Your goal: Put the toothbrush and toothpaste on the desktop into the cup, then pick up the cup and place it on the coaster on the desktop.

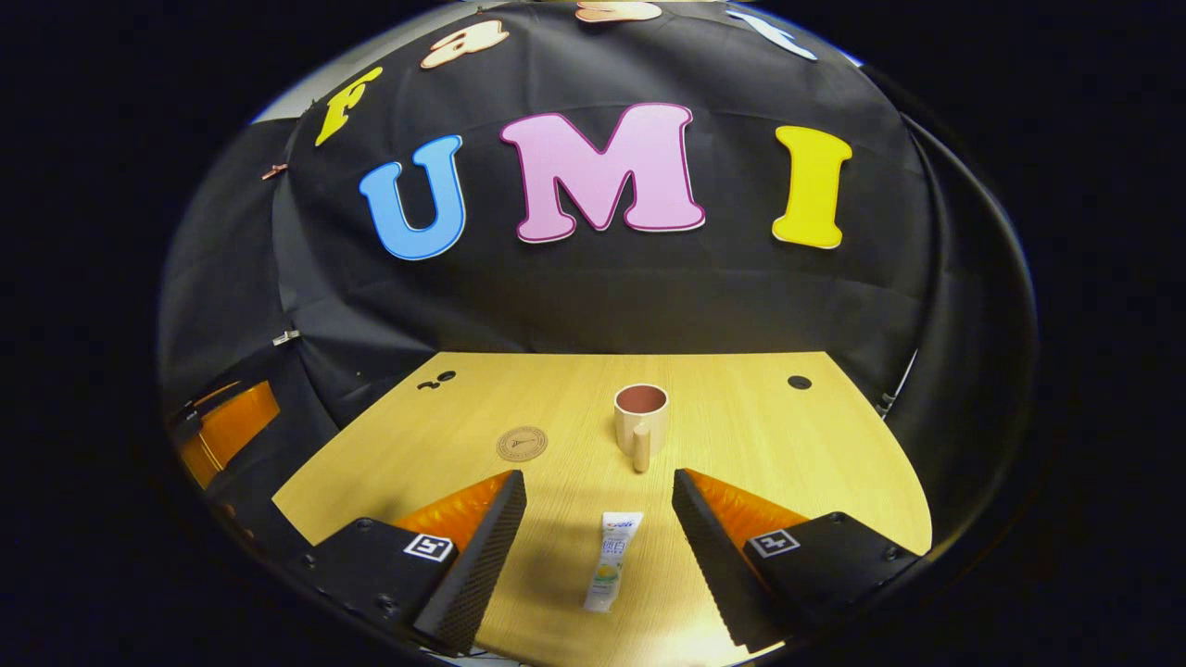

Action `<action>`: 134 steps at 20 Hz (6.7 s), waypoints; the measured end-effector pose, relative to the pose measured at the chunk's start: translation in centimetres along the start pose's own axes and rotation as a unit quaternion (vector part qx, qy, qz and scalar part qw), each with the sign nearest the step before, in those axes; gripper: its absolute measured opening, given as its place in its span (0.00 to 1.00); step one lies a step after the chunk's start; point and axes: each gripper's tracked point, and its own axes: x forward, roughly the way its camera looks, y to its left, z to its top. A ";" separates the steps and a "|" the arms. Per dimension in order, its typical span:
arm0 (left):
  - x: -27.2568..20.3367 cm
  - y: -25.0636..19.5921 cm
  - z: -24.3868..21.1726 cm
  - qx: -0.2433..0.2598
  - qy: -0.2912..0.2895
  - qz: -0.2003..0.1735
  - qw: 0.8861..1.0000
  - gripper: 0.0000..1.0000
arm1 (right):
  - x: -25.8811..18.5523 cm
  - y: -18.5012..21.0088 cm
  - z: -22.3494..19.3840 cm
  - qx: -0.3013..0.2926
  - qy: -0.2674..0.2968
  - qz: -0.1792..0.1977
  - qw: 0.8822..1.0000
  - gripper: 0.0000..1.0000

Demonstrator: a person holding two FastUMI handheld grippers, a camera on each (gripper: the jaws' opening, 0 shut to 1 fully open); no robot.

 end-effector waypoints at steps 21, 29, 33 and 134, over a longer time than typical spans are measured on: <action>1.0 5.6 -8.7 -0.016 0.128 0.127 0.983 0.97 | 6.8 -1.4 -17.0 0.017 0.327 -0.013 0.945 0.99; 0.0 6.9 -10.5 -0.022 0.163 0.172 0.971 0.98 | 9.3 -2.2 -19.2 0.018 0.362 -0.024 0.932 0.99; 0.1 6.1 -10.9 -0.032 0.172 0.163 0.971 0.97 | 9.7 -2.5 -20.2 0.014 0.381 -0.038 0.924 0.99; 12.8 -14.0 -4.3 -0.027 0.217 -0.172 0.961 0.11 | 25.6 -5.7 9.0 0.054 -0.060 0.016 0.997 0.25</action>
